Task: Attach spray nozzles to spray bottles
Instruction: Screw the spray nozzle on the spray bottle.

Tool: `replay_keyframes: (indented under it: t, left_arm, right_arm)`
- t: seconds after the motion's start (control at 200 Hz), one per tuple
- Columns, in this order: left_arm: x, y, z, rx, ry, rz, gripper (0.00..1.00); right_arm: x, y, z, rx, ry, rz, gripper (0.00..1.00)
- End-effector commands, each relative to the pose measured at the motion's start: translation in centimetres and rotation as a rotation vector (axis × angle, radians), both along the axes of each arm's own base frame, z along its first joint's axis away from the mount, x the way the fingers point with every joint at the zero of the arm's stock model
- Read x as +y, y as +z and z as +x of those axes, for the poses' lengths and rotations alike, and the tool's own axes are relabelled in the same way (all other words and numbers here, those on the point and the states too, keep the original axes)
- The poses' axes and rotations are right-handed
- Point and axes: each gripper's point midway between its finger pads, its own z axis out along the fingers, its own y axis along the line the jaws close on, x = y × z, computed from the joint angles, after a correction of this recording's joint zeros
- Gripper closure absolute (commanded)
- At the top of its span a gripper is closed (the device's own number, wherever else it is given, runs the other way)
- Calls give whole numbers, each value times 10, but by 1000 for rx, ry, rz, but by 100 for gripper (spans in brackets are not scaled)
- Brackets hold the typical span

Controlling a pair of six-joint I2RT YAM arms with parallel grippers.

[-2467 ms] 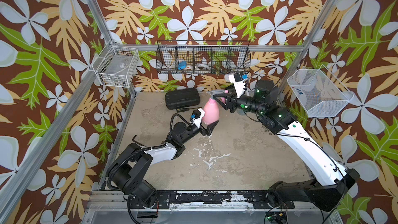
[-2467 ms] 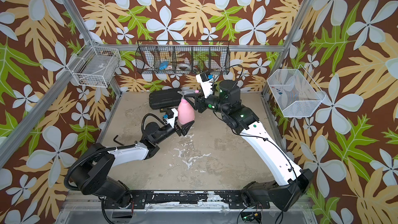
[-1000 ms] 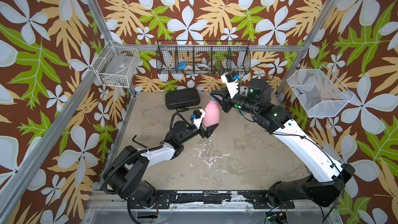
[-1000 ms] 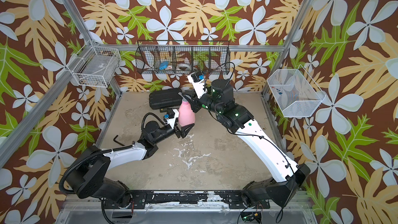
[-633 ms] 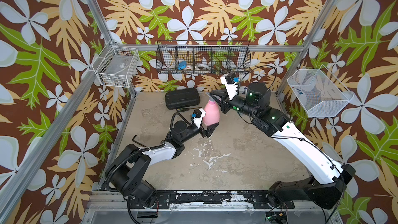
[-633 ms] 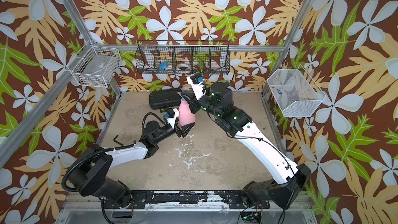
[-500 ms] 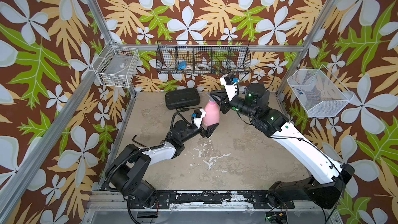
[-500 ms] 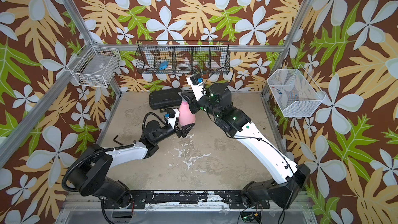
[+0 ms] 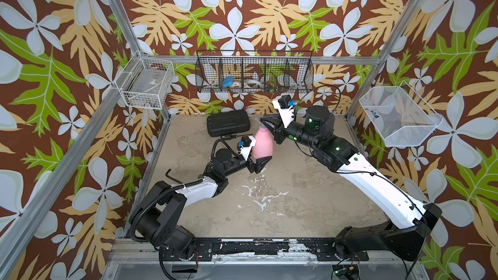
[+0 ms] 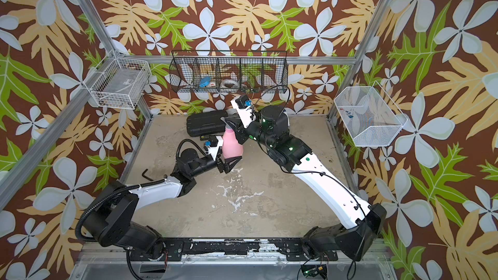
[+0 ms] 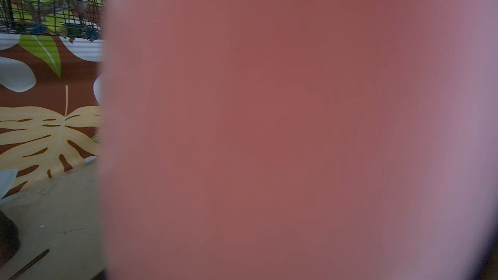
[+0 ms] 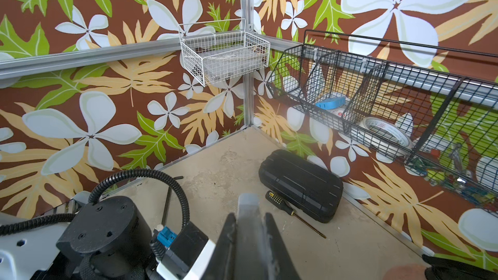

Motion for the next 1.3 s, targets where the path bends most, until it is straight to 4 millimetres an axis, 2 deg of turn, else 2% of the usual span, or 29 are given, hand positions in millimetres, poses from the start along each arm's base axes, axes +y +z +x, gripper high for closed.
replay_keyframes:
  t: [0.0,0.1,0.205,0.275,0.455,0.611,0.756,0.866,0.996,1.056,1.186,1.296]
  left_arm:
    - [9,67,-4,-188,22,-142,48]
    - [20,62,21,-171,172,-118,49]
    - [22,54,42,-159,295,-54,50]
    - [18,54,44,-168,317,-37,50]
    - [21,59,46,-144,345,-94,50]
    - [21,59,49,-124,381,-112,51]
    - [16,52,47,-110,378,-110,50]
    - [15,43,43,-107,367,-98,50]
    - [15,36,41,-102,358,-87,50]
    - [15,37,40,-102,354,-88,50]
    - [11,39,39,-110,337,-84,50]
    - [10,40,39,-112,328,-82,50]
  right_arm:
    - [-11,-50,2,137,-49,-157,100]
    - [-21,-45,17,181,-185,-151,100]
    - [-18,-42,21,191,-302,-144,100]
    - [-18,-42,24,206,-383,-130,100]
    - [-32,-52,36,237,-617,-121,100]
    - [-39,-53,36,259,-766,-52,100]
    - [-31,-54,36,314,-770,8,100]
    - [-28,-45,32,294,-752,0,100]
    - [-26,-33,26,260,-698,-5,95]
    - [-23,-29,23,249,-664,-17,89]
    - [-18,-23,19,236,-607,-42,61]
    - [-14,-17,13,226,-555,-46,50]
